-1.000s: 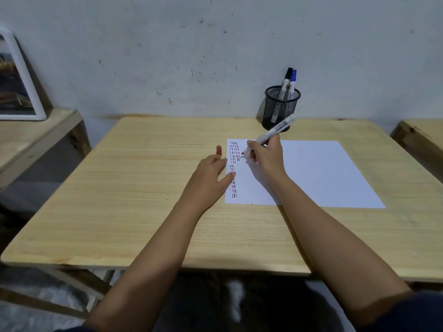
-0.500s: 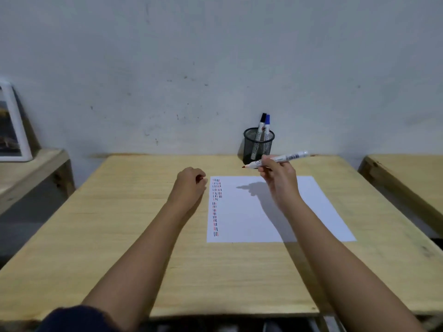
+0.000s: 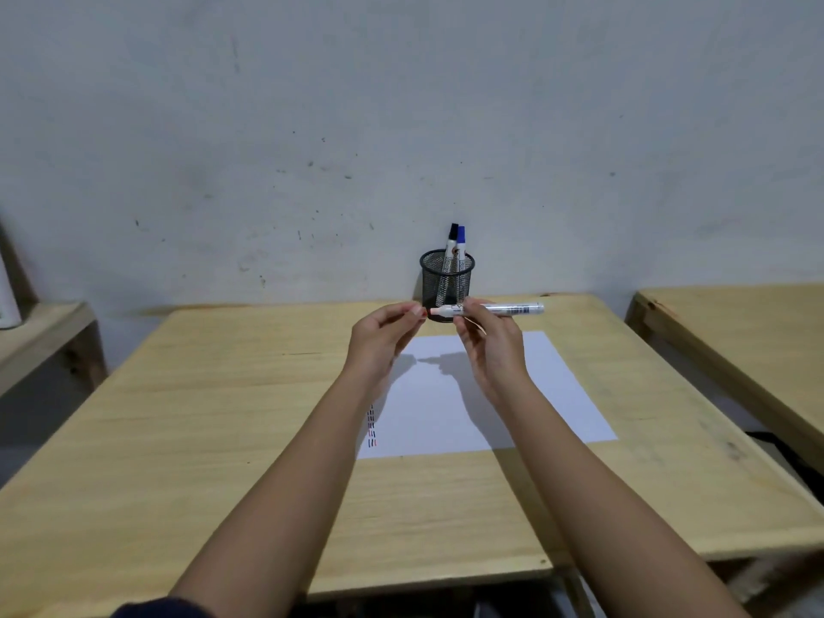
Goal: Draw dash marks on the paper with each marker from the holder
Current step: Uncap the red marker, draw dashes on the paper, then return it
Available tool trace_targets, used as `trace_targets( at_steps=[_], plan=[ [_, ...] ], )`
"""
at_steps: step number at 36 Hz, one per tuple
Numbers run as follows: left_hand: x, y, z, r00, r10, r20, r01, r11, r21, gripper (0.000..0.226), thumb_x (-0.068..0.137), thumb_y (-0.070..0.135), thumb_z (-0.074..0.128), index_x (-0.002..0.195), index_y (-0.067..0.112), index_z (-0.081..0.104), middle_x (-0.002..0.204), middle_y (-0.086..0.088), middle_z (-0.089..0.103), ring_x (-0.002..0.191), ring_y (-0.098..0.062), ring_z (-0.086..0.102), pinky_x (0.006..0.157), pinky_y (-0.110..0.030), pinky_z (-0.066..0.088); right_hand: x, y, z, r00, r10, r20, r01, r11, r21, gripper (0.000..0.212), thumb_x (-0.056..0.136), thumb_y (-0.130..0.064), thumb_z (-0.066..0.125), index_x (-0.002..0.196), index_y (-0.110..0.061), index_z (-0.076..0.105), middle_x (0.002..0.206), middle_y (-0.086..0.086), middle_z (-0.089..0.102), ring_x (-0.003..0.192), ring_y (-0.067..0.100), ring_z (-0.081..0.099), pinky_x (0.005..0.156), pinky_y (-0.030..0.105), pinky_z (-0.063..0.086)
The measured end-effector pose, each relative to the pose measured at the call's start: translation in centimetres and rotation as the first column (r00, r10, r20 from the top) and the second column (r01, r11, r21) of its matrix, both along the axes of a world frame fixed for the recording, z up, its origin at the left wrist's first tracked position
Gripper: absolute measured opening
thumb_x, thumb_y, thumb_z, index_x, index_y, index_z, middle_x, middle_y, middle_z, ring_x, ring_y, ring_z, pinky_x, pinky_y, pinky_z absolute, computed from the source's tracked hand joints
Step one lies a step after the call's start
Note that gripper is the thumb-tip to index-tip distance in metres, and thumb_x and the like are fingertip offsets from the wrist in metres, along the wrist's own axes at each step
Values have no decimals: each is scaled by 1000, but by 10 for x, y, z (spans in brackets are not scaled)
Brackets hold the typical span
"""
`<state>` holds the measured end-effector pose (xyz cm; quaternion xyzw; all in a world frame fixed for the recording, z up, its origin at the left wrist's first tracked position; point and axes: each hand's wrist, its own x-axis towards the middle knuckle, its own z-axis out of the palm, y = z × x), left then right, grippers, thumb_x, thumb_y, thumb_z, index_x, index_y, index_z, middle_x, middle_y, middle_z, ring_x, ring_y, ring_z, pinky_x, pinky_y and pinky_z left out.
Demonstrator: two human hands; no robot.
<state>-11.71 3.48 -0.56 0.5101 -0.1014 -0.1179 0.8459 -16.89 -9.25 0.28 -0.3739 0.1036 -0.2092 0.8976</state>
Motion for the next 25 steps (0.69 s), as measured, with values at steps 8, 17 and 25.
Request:
trace_targets(
  at_steps=[8,17,25],
  plan=[
    [-6,-4,2,999,-48,21,47,998,44,7,83,2,64,89,3,67,71,2,72,71,-5,69,75,-13,54,-3,0,1,999,38,-17,-39,998,-47,9,87,-3,60,80,-7,58,67,0,60,59,7,61,61,12,54],
    [-13,-4,4,995,-24,99,8,987,160,5,82,4,66,85,6,69,67,3,73,69,-6,69,76,-13,55,-7,-1,-2,996,82,-21,-84,989,-121,7,87,-5,61,81,-7,60,70,1,57,58,6,58,60,12,53],
    [-7,-2,11,975,-49,216,-14,959,282,5,81,7,68,85,10,69,77,-3,70,75,-12,66,89,-24,54,-14,-1,-2,990,136,-24,-137,990,-35,6,86,-3,61,81,-7,62,66,0,64,58,5,62,58,12,53]
  ],
)
